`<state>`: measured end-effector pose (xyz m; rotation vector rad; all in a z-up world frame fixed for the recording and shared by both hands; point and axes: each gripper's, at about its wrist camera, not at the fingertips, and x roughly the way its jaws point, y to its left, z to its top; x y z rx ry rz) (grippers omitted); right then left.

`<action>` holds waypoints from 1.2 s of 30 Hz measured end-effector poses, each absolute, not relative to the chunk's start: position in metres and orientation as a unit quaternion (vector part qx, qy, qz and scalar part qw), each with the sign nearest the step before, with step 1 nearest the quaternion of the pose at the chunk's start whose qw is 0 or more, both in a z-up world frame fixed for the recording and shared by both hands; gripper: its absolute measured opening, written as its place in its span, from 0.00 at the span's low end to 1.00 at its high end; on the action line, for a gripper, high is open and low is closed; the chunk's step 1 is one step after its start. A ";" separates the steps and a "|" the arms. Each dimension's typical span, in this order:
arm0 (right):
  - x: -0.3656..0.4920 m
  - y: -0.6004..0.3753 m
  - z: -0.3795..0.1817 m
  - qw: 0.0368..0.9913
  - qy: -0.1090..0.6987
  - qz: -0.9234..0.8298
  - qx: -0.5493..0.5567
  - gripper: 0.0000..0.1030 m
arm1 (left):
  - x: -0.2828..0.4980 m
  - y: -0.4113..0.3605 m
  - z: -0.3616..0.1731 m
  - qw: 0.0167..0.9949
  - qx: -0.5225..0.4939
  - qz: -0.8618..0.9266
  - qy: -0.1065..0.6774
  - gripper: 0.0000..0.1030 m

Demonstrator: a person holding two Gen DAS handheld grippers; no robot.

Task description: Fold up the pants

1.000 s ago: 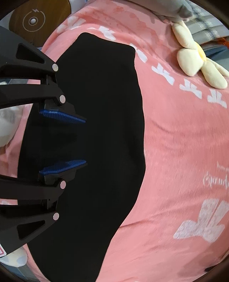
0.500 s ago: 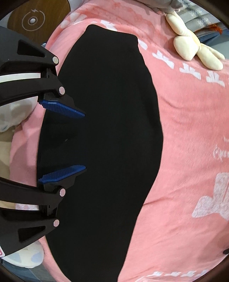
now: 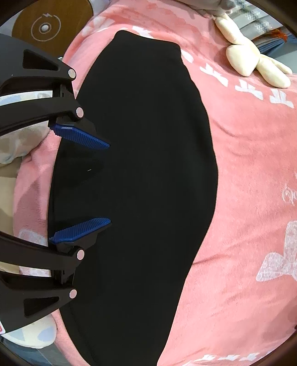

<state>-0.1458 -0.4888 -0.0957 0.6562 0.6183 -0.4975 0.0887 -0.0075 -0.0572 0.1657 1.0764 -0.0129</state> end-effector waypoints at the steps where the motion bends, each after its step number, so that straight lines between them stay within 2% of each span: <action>1: -0.146 -0.486 -0.099 0.871 0.298 -0.228 0.317 0.30 | 0.088 -0.009 -0.058 0.855 0.079 -0.007 0.513 0.59; 8: -0.121 -0.485 -0.097 0.871 0.291 -0.229 0.322 0.33 | 0.082 -0.026 -0.061 0.852 0.088 -0.026 0.515 0.60; 10: -0.111 -0.489 -0.092 0.877 0.290 -0.204 0.324 0.12 | 0.080 -0.029 -0.060 0.854 0.094 -0.029 0.511 0.61; 14: -0.121 -0.487 -0.066 0.894 0.259 -0.219 0.293 0.11 | 0.079 -0.026 -0.059 0.854 0.092 -0.023 0.511 0.62; 16: -0.122 -0.501 -0.081 0.883 0.275 -0.236 0.299 0.12 | 0.079 -0.023 -0.059 0.855 0.087 -0.022 0.511 0.62; 17: -0.114 -0.508 -0.105 0.868 0.310 -0.237 0.306 0.12 | 0.079 -0.022 -0.061 0.854 0.086 -0.022 0.512 0.62; 18: -0.115 -0.508 -0.110 0.871 0.302 -0.231 0.311 0.15 | 0.080 -0.023 -0.064 0.853 0.087 -0.022 0.515 0.62; 19: -0.119 -0.507 -0.106 0.874 0.295 -0.227 0.314 0.19 | 0.080 -0.024 -0.067 0.850 0.089 -0.022 0.519 0.62; 24: -0.151 -0.502 -0.063 0.882 0.221 -0.247 0.335 0.21 | 0.077 -0.026 -0.071 0.848 0.092 -0.030 0.521 0.62; 25: -0.150 -0.497 -0.056 0.888 0.220 -0.234 0.329 0.24 | 0.077 -0.028 -0.072 0.847 0.091 -0.033 0.522 0.62; 27: -0.135 -0.488 -0.052 0.890 0.250 -0.209 0.319 0.35 | 0.077 -0.031 -0.074 0.846 0.089 -0.037 0.525 0.62; 30: -0.124 -0.476 -0.062 0.884 0.282 -0.230 0.294 0.36 | 0.074 -0.034 -0.071 0.846 0.084 -0.047 0.524 0.62; 33: -0.117 -0.477 -0.083 0.864 0.300 -0.241 0.325 0.36 | 0.071 -0.032 -0.070 0.847 0.085 -0.049 0.522 0.64; 35: -0.110 -0.476 -0.087 0.862 0.310 -0.252 0.311 0.32 | 0.071 -0.030 -0.071 0.846 0.085 -0.051 0.523 0.64; 36: -0.105 -0.473 -0.086 0.864 0.318 -0.260 0.291 0.16 | 0.072 -0.030 -0.071 0.846 0.084 -0.051 0.524 0.64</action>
